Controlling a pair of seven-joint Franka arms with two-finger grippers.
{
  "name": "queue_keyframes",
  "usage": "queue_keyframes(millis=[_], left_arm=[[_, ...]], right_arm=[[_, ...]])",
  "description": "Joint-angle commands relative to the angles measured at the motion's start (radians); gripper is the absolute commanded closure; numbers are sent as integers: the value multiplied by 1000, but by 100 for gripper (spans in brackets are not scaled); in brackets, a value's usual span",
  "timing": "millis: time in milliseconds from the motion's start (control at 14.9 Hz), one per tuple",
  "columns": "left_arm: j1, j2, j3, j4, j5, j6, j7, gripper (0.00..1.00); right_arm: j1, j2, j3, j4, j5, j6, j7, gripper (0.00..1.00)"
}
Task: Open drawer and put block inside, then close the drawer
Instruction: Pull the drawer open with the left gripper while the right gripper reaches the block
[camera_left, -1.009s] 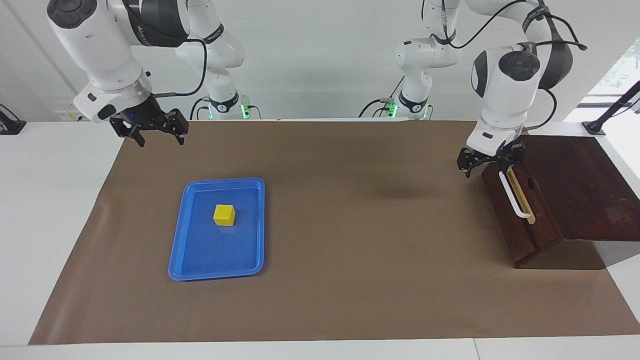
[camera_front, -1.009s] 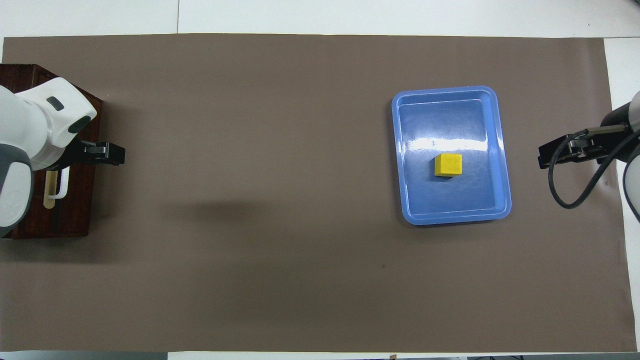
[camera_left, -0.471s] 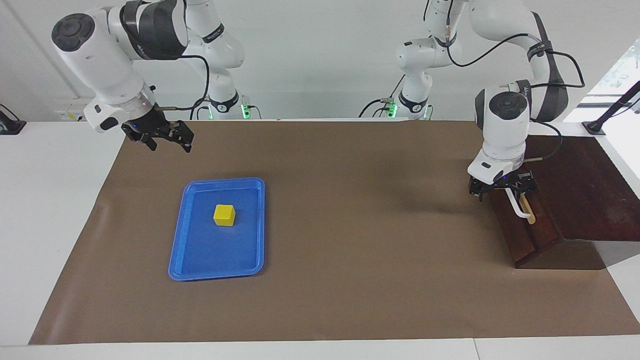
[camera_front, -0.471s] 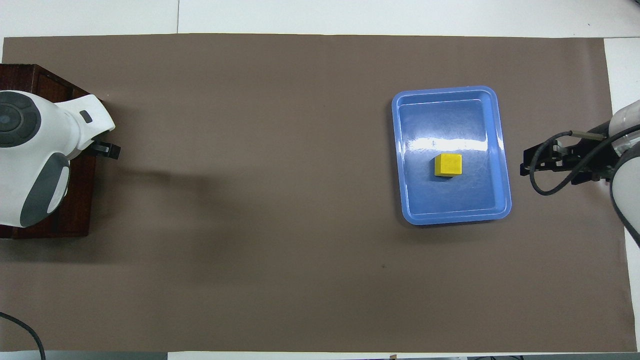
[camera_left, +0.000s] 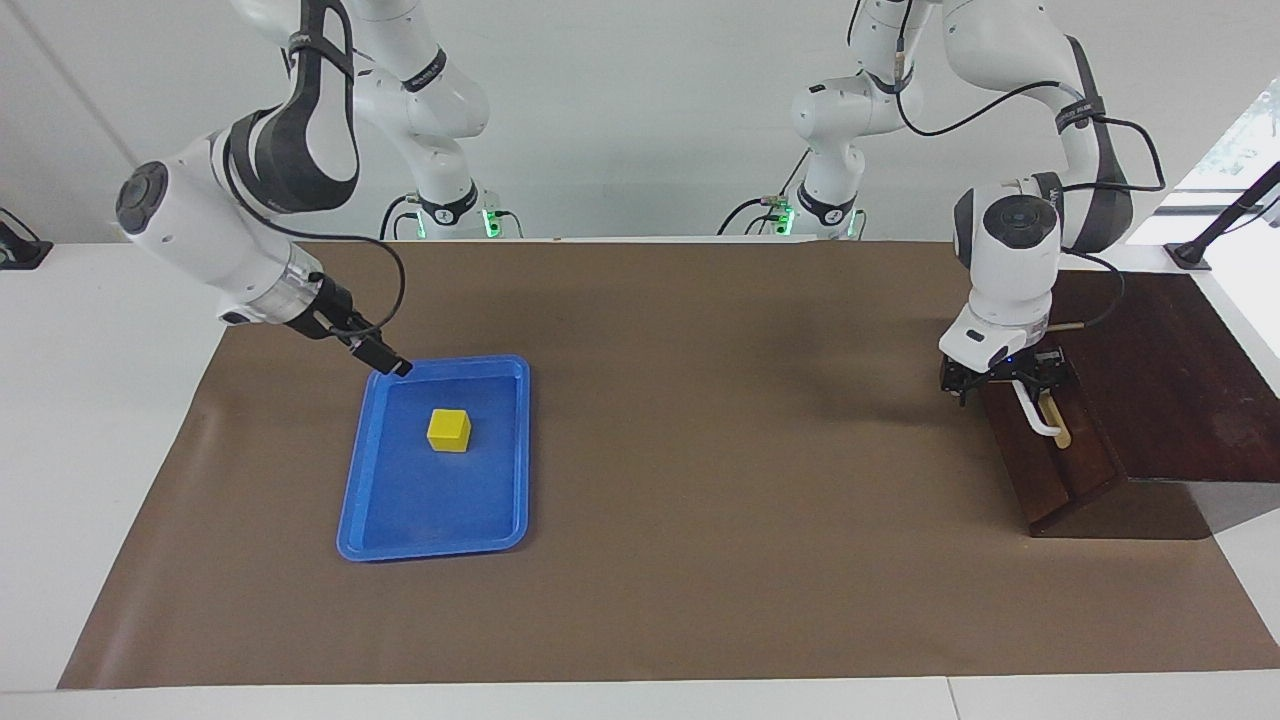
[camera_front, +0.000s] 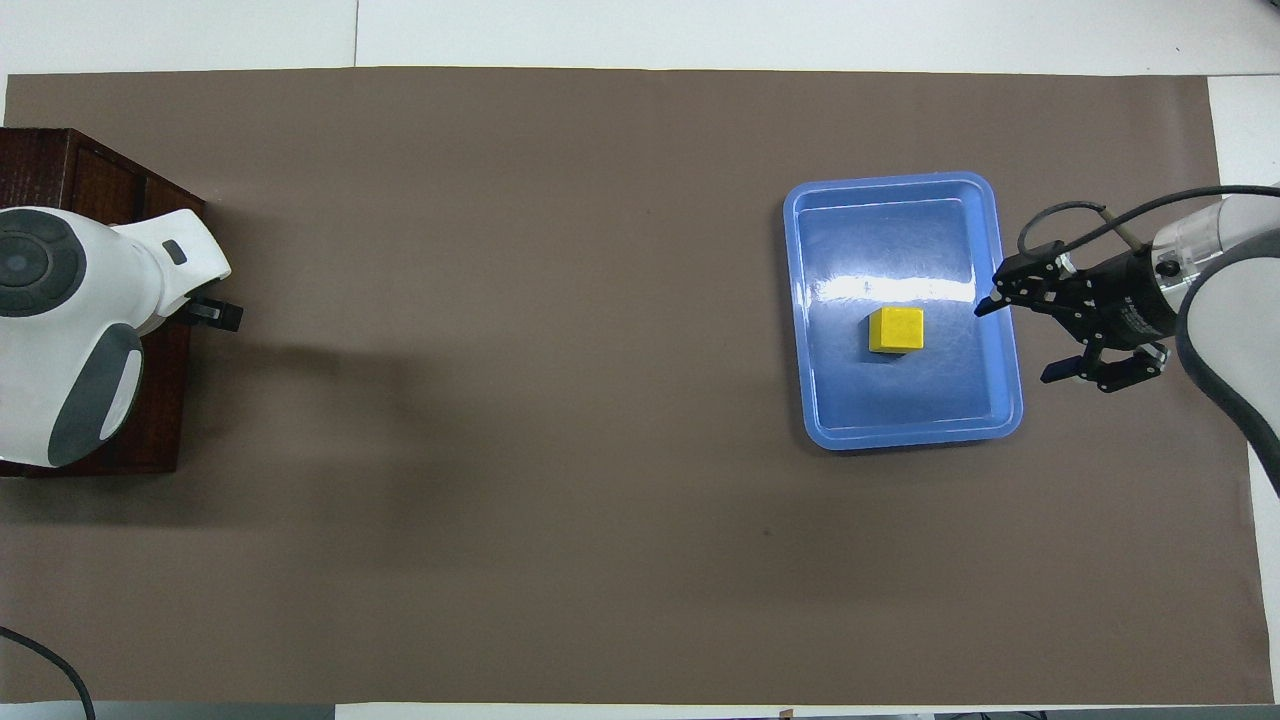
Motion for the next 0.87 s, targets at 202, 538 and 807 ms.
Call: queue_keyframes(millis=[202, 538, 807], left_arm=[[-161, 4, -13, -19, -18, 22, -276, 0], [-307, 4, -13, 21, -117, -59, -433, 0], [-304, 7, -13, 41, -117, -93, -431, 0]], right_arm=[[-27, 168, 9, 16, 195, 61, 163, 0], [-35, 247, 11, 37, 252, 35, 188, 0], [-41, 261, 9, 34, 280, 26, 190, 0]])
